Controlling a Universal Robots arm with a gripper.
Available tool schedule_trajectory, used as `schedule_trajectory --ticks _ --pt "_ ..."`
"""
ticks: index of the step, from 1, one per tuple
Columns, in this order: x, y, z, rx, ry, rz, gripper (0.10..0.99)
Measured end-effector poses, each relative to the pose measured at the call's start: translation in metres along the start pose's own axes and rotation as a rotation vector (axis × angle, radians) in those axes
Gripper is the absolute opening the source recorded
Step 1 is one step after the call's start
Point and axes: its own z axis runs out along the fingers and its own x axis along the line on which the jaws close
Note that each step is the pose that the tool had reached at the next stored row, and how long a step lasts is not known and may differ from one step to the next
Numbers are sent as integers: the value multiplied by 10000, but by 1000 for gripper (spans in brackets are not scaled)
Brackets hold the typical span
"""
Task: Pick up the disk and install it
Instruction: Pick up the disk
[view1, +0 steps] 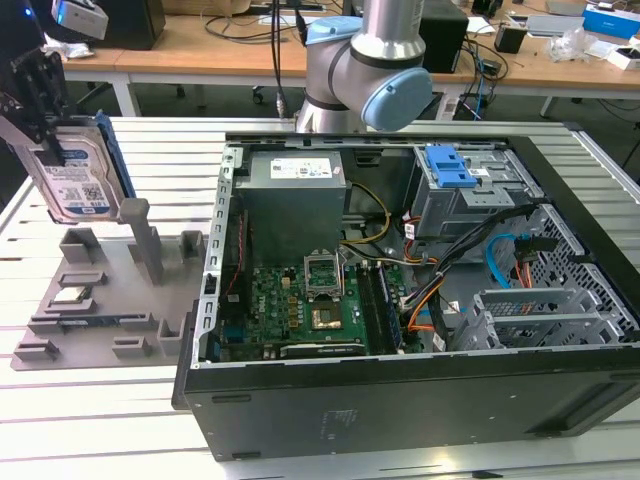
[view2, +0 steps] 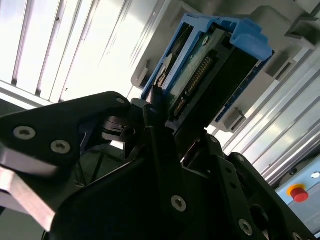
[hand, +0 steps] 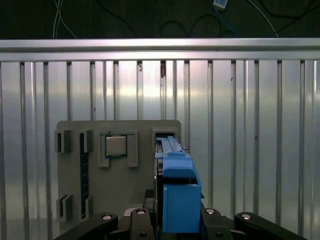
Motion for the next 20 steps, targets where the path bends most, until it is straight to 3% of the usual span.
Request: schedule_trajectory --ticks 20 --pt "3 -4 -389 0 0 1 361"
